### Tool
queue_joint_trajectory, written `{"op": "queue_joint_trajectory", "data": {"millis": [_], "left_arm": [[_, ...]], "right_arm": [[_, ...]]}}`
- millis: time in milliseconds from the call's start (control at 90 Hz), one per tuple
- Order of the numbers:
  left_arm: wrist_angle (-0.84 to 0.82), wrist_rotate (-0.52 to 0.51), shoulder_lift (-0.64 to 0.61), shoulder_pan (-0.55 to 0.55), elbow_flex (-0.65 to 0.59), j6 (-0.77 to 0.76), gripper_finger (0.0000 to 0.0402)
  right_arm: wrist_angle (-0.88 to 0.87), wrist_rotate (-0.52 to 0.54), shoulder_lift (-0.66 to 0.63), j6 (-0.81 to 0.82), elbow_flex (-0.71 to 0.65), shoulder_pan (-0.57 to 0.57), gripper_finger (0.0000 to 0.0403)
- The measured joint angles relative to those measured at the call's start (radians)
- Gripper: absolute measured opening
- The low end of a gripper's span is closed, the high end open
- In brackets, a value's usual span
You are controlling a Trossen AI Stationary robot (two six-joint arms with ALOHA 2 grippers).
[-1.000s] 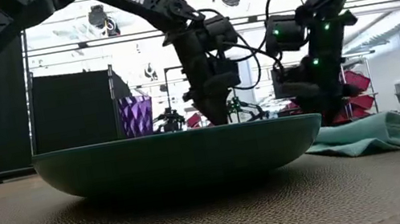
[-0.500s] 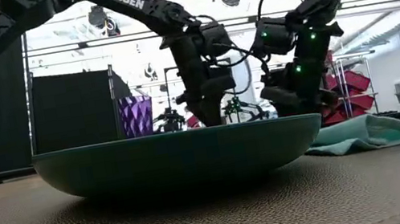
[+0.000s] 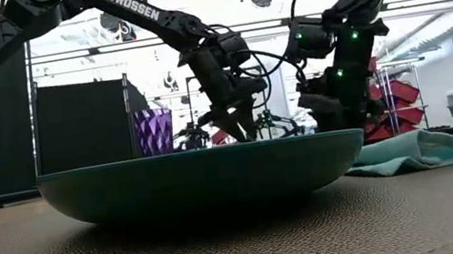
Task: Set table place
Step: Fold the blue table napkin
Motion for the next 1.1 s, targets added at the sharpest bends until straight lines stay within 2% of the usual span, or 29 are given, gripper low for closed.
{"op": "queue_joint_trajectory", "data": {"millis": [322, 644, 967, 1100], "left_arm": [[-0.004, 0.020, 0.027, 0.031, 0.002, -0.024, 0.0144], [-0.002, 0.050, 0.062, 0.033, 0.002, 0.030, 0.0144], [-0.001, 0.148, 0.071, 0.048, 0.002, 0.077, 0.0144], [-0.003, 0.203, 0.076, 0.069, 0.008, 0.033, 0.0144]], "right_arm": [[0.004, 0.001, -0.075, -0.019, 0.001, 0.000, 0.0231], [0.003, 0.004, -0.173, -0.023, 0.002, 0.000, 0.0231], [0.001, 0.005, -0.220, -0.016, 0.002, 0.000, 0.0231], [-0.008, 0.005, -0.223, -0.015, 0.002, 0.000, 0.0231]]}}
